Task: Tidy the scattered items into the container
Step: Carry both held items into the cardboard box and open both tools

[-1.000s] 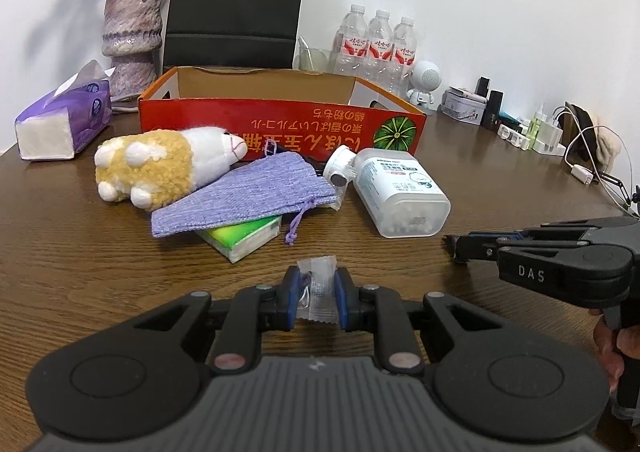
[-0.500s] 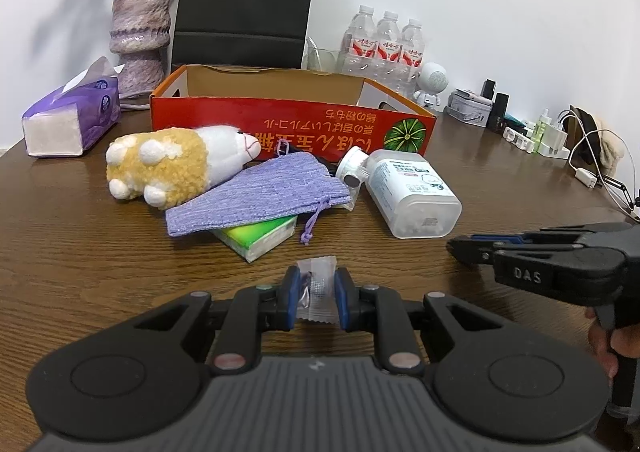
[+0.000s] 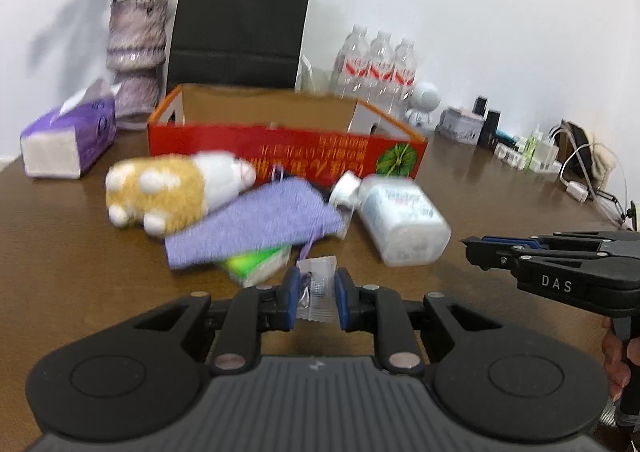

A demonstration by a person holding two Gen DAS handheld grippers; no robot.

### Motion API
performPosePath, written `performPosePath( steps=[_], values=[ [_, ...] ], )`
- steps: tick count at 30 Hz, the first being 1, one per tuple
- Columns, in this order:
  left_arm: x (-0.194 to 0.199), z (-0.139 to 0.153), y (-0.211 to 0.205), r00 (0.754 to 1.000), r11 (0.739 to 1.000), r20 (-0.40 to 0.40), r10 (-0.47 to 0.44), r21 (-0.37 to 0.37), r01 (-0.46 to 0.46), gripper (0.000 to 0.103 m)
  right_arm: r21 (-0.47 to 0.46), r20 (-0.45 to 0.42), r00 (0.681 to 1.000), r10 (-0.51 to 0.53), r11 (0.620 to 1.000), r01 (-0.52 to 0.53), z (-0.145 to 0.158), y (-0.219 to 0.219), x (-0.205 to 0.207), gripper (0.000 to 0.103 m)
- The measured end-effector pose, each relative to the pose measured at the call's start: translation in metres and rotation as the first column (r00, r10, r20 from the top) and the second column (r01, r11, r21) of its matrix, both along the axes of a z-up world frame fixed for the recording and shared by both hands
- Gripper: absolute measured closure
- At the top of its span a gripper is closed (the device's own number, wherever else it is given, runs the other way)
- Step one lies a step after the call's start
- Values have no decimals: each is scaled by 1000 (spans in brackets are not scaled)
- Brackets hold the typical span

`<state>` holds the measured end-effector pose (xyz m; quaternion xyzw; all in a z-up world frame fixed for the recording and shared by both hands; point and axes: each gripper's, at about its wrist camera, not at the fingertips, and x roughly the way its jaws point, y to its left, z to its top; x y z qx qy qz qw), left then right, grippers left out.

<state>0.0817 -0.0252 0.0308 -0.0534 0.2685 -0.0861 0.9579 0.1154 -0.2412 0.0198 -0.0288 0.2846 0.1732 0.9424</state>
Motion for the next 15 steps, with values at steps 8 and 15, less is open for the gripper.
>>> performPosePath(
  steps=[8, 15],
  values=[
    [31, 38, 7, 995, 1000, 100, 13, -18, -11, 83, 31, 90, 996, 29, 999, -31, 41, 22, 34, 92],
    [86, 62, 22, 988, 998, 145, 49, -45, -43, 83, 80, 129, 991, 26, 996, -37, 65, 47, 86, 92]
  ],
)
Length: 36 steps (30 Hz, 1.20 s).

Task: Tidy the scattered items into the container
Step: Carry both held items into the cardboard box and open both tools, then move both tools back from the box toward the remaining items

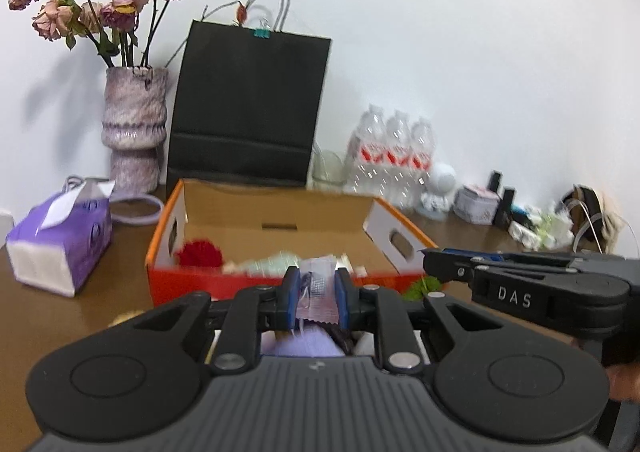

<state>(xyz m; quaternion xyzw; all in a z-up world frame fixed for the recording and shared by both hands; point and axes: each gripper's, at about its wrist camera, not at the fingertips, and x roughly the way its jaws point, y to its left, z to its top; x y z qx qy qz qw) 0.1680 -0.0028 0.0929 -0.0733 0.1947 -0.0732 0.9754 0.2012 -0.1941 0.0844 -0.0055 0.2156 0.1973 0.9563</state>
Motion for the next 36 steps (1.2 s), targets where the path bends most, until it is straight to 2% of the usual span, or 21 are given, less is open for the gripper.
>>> performPosePath(
  steps=[6, 11, 14, 17, 20, 27, 28, 29, 30, 31, 32, 33, 35, 36],
  values=[
    [57, 2, 10, 1000, 999, -5, 30, -39, -30, 83, 32, 6, 1000, 1, 1000, -1, 6, 20, 57, 92],
    [102, -7, 18, 998, 997, -28, 58, -57, -60, 83, 35, -28, 999, -17, 999, 18, -5, 29, 98, 92],
    [120, -21, 21, 995, 997, -69, 71, -36, -74, 83, 30, -60, 998, -29, 999, 31, -14, 28, 116, 92],
    [128, -31, 26, 990, 996, -117, 76, -45, -82, 83, 18, -96, 995, -37, 999, 39, -26, 29, 127, 92],
    [127, -31, 26, 991, 996, -111, 78, -33, -82, 83, 10, -116, 992, -41, 999, 42, -32, 29, 131, 92],
    [126, -32, 23, 990, 996, -117, 80, -23, -83, 83, 2, -92, 995, -40, 999, 41, -26, 30, 125, 91],
    [126, -32, 23, 989, 996, -121, 87, -19, -90, 75, 2, -90, 995, -42, 999, 43, -25, 29, 124, 91],
    [127, -32, 23, 987, 995, -128, 93, -13, -95, 42, 1, -91, 995, -44, 999, 44, -25, 29, 124, 89],
    [127, -31, 22, 986, 994, -133, 103, -8, -105, 20, -2, -96, 994, -46, 999, 46, -24, 29, 125, 85],
    [126, -30, 23, 982, 991, -129, 134, -2, -136, 0, -11, -105, 993, -49, 999, 48, -23, 28, 126, 74],
    [124, -29, 24, 978, 985, -115, 172, 5, -172, 0, -18, -115, 992, -56, 998, 55, -23, 28, 127, 44],
    [122, -27, 25, 979, 984, -104, 177, 9, -177, 0, -32, -119, 989, -93, 995, 90, -22, 27, 128, 19],
    [121, -24, 27, 983, 987, -96, 158, -7, -160, 0, -66, -120, 979, -164, 985, 157, -21, 22, 130, 0],
    [121, -24, 27, 982, 986, -95, 162, -10, -164, 0, -61, -121, 978, -168, 985, 161, -20, 18, 131, 0]
  ],
)
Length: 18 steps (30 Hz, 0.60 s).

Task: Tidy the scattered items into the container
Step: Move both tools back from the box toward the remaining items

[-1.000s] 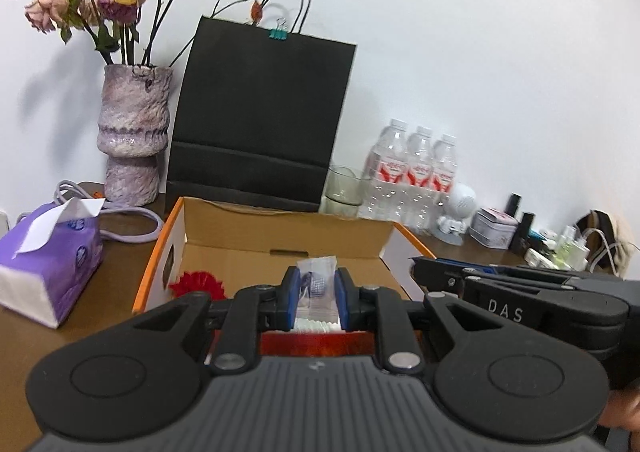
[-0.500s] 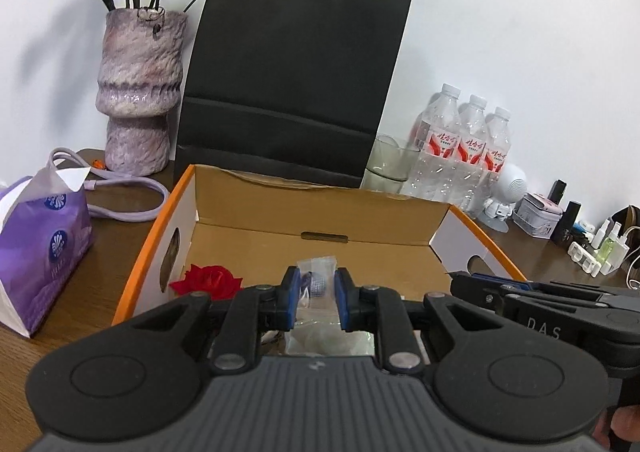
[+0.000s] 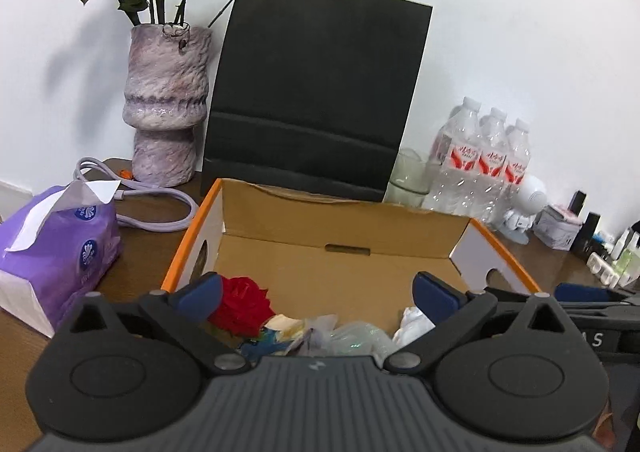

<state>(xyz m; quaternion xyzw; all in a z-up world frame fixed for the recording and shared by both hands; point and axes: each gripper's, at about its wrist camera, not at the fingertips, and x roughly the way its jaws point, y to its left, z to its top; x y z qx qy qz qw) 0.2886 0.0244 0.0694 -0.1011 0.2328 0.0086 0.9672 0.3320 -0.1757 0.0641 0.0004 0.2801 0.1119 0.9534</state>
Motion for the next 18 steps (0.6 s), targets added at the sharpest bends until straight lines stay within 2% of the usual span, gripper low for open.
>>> performPosePath(
  steps=[3, 18],
  values=[
    [1, 0, -1, 1000, 1000, -4, -1, 3, 1, 0, 49, -21, 1000, 21, 999, -20, 2, -7, 1, 0],
    [1, -1, 0, 1000, 1000, -10, 11, 2, -11, 0, 34, -10, 1000, 22, 999, -22, 3, -3, 0, 0]
  ],
)
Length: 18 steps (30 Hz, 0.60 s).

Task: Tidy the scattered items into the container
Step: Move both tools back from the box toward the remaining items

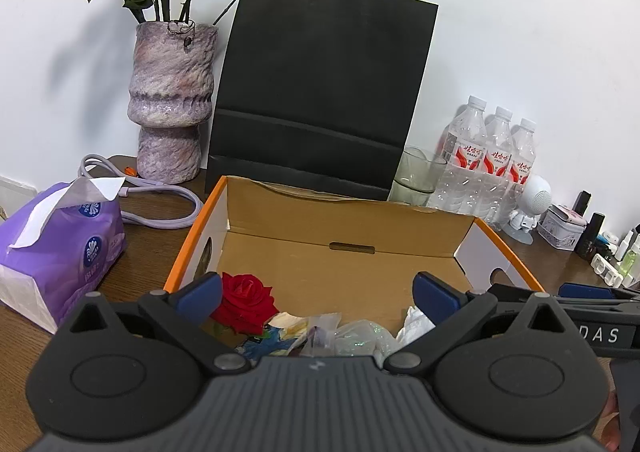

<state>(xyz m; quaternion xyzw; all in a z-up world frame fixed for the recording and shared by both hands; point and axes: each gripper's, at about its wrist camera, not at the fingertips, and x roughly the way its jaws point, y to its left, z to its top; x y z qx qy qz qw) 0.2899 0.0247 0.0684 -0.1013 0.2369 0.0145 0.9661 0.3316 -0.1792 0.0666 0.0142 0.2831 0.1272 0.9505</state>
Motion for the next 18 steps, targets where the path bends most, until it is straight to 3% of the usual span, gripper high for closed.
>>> performPosePath(
  steps=[10, 18],
  values=[
    [-6, 4, 0, 1000, 1000, 11, 4, -3, -4, 0, 2, -2, 1000, 8, 1000, -8, 1, -1, -2, 0],
    [-50, 19, -1, 999, 1000, 53, -8, -6, 8, 0, 15, 42, 999, 35, 999, -36, 12, -11, -36, 0]
  ],
)
